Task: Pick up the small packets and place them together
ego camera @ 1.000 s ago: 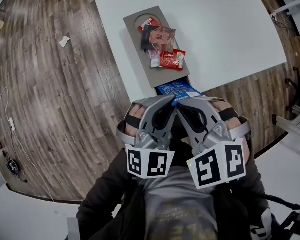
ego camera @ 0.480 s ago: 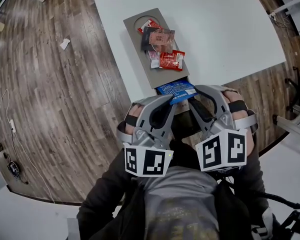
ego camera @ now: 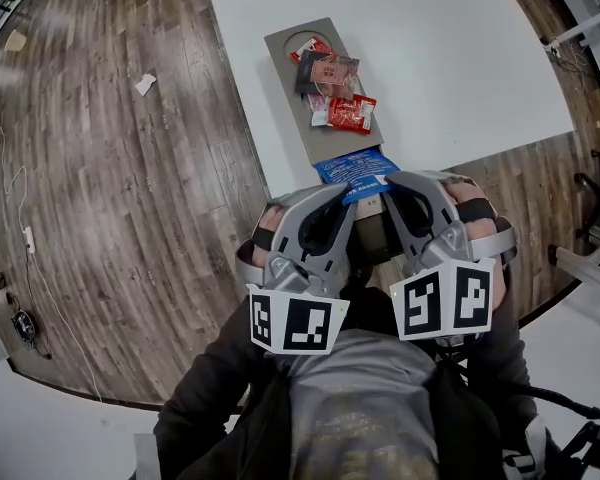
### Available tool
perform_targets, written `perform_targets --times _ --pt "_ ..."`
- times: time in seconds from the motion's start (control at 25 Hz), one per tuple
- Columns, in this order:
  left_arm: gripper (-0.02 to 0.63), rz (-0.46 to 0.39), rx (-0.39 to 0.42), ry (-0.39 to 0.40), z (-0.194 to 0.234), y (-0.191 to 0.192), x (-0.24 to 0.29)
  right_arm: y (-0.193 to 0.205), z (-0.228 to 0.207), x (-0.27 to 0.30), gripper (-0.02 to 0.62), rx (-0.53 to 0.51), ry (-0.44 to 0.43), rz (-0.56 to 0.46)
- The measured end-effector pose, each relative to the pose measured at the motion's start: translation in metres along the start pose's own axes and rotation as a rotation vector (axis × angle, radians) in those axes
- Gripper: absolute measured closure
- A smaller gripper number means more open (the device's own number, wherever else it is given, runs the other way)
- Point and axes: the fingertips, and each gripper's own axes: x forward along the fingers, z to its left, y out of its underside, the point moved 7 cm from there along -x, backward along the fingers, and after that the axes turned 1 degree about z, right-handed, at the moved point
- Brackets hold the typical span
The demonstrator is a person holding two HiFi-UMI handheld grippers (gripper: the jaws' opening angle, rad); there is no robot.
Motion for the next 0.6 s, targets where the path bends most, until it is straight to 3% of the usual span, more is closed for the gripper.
perform_targets --times 0.16,0.4,0.6 --pt "0.568 -0.023 -0.062 -0.103 -0.004 -0.026 -0.026 -0.010 0.002 -0.033 0.589 -0.017 0.060 -0.060" --pt "0.532 -0.053 -0.165 -0.190 -0.019 -0.062 -0.059 -0.011 -0.015 -0.091 0.589 0.040 0.216 -0.109" --pt "0.532 -0.077 -0.198 -0.219 -0.022 -0.068 -0.069 -0.018 -0.014 -0.098 0.589 0.012 0.229 -0.144"
